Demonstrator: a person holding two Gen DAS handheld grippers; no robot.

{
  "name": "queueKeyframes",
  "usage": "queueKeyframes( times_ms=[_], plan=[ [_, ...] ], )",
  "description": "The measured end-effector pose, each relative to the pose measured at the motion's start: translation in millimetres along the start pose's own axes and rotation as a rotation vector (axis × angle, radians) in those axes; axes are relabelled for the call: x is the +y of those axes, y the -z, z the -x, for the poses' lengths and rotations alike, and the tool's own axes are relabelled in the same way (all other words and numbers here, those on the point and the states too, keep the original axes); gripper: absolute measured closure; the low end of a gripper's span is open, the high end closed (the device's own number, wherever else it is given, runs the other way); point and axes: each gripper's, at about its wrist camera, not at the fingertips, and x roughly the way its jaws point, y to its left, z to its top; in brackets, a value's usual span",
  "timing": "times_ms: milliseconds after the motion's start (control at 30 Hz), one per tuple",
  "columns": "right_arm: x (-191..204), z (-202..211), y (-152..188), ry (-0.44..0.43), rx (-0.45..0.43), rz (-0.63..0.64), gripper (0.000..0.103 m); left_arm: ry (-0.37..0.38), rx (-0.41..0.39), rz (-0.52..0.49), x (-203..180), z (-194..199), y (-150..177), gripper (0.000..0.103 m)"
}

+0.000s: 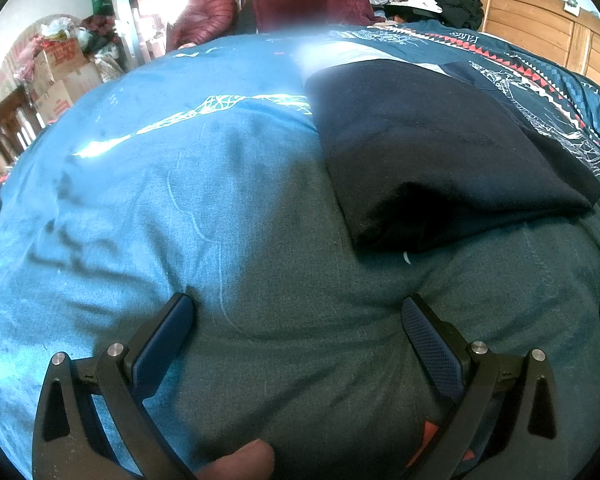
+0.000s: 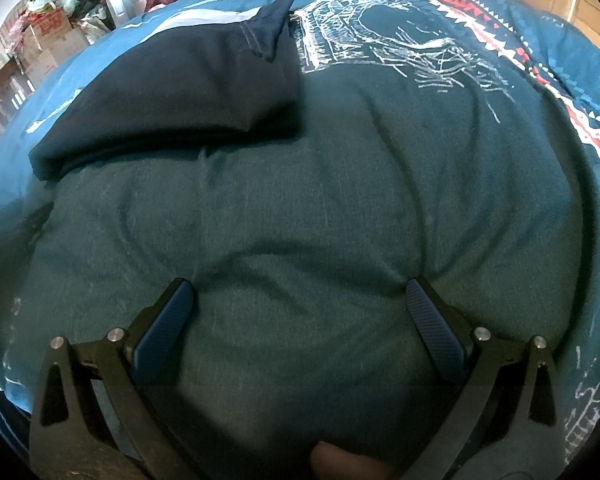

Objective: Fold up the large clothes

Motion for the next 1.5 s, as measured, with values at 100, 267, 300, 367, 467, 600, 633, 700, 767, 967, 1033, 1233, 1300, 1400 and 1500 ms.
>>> queueKeyframes(
  times_ms=[100,267,300,367,467,600,633,700,767,967,1033,1233,1300,1400,1500],
  plan=[
    [0,8,-6,0.005,0.007,-0.007,0.0,0.005,0.017,-0.016,0,5,-6,0.0],
    [16,66,-24,0.022,-0.08,0.017,0.0,-0.007,-0.091,0.031,-1,63,-33,0.0],
    [20,78,-27,0.02,-0.1,0.021,0.0,-0.015,-0.121,0.035,-2,79,-40,0.0],
    [32,113,-36,0.023,-0.154,0.029,0.0,-0.017,-0.198,0.045,-6,122,-58,0.0],
    [45,164,-50,0.021,-0.236,0.029,0.0,-0.026,-0.338,0.05,-13,189,-78,0.0],
    [59,217,-65,0.001,-0.316,0.026,0.0,0.052,-0.427,0.084,-14,252,-90,0.0],
    [64,226,-68,-0.004,-0.325,0.032,0.0,0.073,-0.416,0.097,-15,261,-91,0.0],
    [73,240,-72,0.005,-0.338,0.035,0.0,0.069,-0.424,0.098,-18,273,-89,0.0],
    [76,250,-71,0.002,-0.348,0.024,0.0,0.058,-0.431,0.105,-22,285,-85,0.0],
    [83,265,-69,-0.014,-0.364,0.022,0.0,0.068,-0.424,0.099,-26,303,-77,0.0],
    [83,269,-68,0.001,-0.373,0.027,0.0,0.057,-0.424,0.105,-27,306,-75,0.0],
    [82,274,-64,0.001,-0.377,0.027,0.0,0.02,-0.43,0.122,-19,314,-71,0.0],
    [81,276,-62,0.014,-0.373,0.026,0.0,0.003,-0.42,0.125,-16,314,-70,0.0],
    [77,279,-61,0.031,-0.375,0.019,0.0,-0.013,-0.407,0.116,-13,314,-70,0.0],
    [74,282,-58,0.035,-0.379,0.012,0.0,0.008,-0.412,0.102,-14,316,-69,0.0]
  ],
)
